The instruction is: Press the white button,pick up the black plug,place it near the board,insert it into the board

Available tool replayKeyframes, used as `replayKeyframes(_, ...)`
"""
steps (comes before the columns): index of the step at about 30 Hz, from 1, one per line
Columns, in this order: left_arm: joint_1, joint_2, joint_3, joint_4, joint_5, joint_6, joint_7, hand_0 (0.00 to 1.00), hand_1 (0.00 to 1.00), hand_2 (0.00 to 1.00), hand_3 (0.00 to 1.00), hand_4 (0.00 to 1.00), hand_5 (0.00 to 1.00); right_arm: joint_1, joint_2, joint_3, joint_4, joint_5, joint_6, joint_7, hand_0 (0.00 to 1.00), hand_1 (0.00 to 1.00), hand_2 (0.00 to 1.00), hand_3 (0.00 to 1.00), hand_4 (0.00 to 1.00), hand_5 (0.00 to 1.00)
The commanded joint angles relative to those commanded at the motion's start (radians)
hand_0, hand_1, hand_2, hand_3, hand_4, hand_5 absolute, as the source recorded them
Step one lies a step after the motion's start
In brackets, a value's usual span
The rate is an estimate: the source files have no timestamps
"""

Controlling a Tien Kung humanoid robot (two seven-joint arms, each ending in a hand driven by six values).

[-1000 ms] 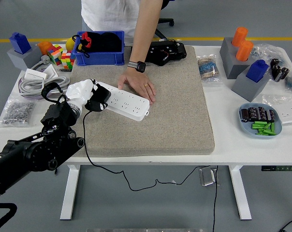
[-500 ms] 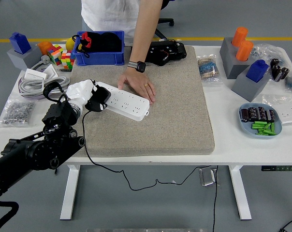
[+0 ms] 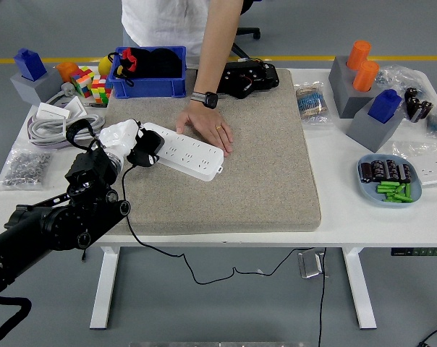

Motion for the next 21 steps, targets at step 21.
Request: replayKeyframes(21, -0.009, 0.003, 0.015, -0.002, -0.039, -0.022, 0.005, 0.246, 0.357, 0.366, 0.548, 0.786, 0.128, 0.002, -0.006, -0.023, 0.000, 0.008, 0.000, 0.000, 0.808, 0.784, 0.812, 0.780, 0.818, 0.612)
